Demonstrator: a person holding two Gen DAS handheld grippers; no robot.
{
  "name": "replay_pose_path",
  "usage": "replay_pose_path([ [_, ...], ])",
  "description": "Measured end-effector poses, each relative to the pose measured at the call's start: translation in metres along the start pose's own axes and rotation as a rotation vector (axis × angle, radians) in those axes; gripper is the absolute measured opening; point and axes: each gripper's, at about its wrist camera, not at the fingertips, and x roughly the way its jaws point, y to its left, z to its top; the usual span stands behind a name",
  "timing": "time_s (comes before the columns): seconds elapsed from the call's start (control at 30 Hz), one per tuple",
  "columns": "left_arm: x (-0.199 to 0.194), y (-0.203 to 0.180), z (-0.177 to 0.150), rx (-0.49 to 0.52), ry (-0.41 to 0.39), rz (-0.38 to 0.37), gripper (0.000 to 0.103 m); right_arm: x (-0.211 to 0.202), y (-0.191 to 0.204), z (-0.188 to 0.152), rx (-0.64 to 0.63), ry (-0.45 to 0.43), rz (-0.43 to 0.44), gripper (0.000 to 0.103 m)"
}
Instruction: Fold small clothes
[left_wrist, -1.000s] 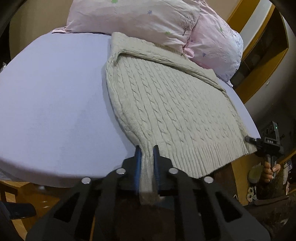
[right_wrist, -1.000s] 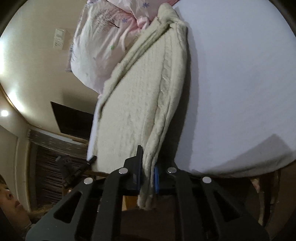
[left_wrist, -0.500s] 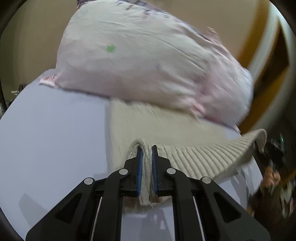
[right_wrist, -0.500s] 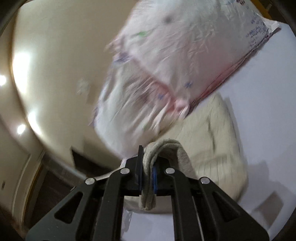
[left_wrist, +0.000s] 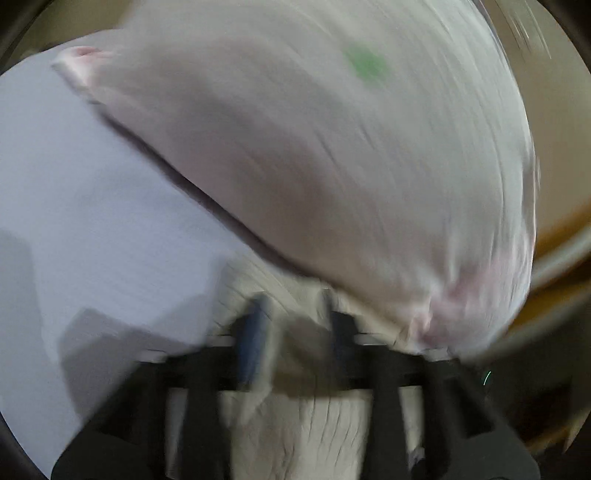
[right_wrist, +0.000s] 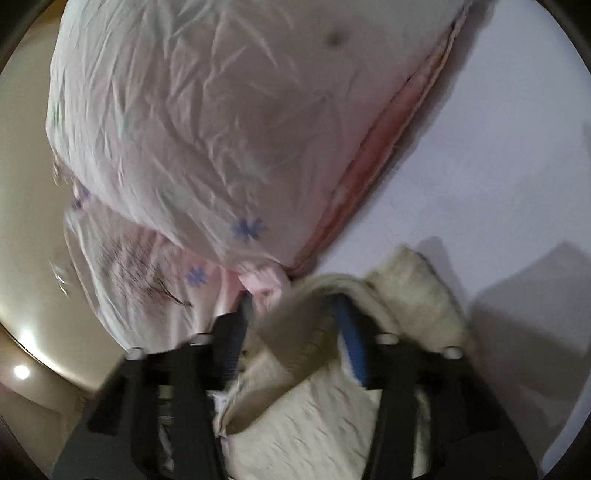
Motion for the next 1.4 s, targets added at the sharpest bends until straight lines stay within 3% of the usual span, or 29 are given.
replay_pose_path([
  [0.03,-0.01,0.005,0.005,-0.027,-0.053,0.01,0.082,-0.002,0.005,-0.001,-0.017,-0.008,0.005,0.067],
  [0.1,-0.028,0.012,0.008,-0.047,-0.102,-0.003,0.082,-0.013,0.017,-0.006,-0.074,-0.034,-0.015,0.078],
  [0.33,-0.028,-0.004,-0.038,0.16,0.1,0.013,0.082,-0.065,0.015,-0.037,-0.226,-0.121,0.016,0.092],
  [0.43,-0.009,-0.01,-0.053,0.232,0.189,0.061,0.082,-0.067,0.001,-0.041,-0.222,-0.126,0.005,0.093],
  [0.53,0.006,-0.016,-0.064,0.266,0.223,0.109,0.081,-0.057,0.005,-0.043,-0.217,-0.102,0.012,0.093],
  [0.6,0.011,-0.02,-0.065,0.276,0.207,0.127,0.073,-0.056,0.011,-0.046,-0.251,-0.106,0.012,0.093],
  [0.7,0.015,-0.012,-0.058,0.189,0.174,0.135,0.034,-0.052,0.012,-0.047,-0.251,-0.072,0.045,0.093],
  [0.73,0.017,-0.004,-0.054,0.131,0.185,0.102,0.018,-0.051,0.011,-0.047,-0.24,-0.059,0.061,0.093],
  [0.77,0.018,0.008,-0.051,0.052,0.195,0.046,0.017,-0.051,0.01,-0.047,-0.231,-0.049,0.074,0.093],
  [0.87,0.013,0.004,-0.05,0.034,0.196,0.018,0.014,-0.053,0.009,-0.045,-0.215,-0.036,0.104,0.093],
  [0.97,-0.004,-0.018,-0.05,-0.036,0.188,-0.135,0.014,-0.059,0.013,-0.044,-0.215,-0.04,0.138,0.093],
  [1.07,-0.011,-0.08,-0.058,0.005,0.155,-0.245,0.014,-0.066,0.02,-0.043,-0.242,-0.056,0.155,0.093],
  [1.17,0.008,-0.145,-0.078,0.014,0.179,-0.382,0.014,-0.075,0.029,-0.042,-0.294,-0.092,0.124,0.093],
  [1.27,0.064,-0.206,-0.116,0.046,0.276,-0.475,0.014,-0.089,0.034,-0.038,-0.372,-0.176,0.03,0.093],
  [1.33,0.118,-0.231,-0.145,0.033,0.392,-0.473,0.014,-0.096,0.032,-0.034,-0.395,-0.218,-0.022,0.093],
  [1.4,0.174,-0.246,-0.175,0.001,0.563,-0.442,0.015,-0.103,0.027,-0.027,-0.397,-0.245,-0.073,0.093],
])
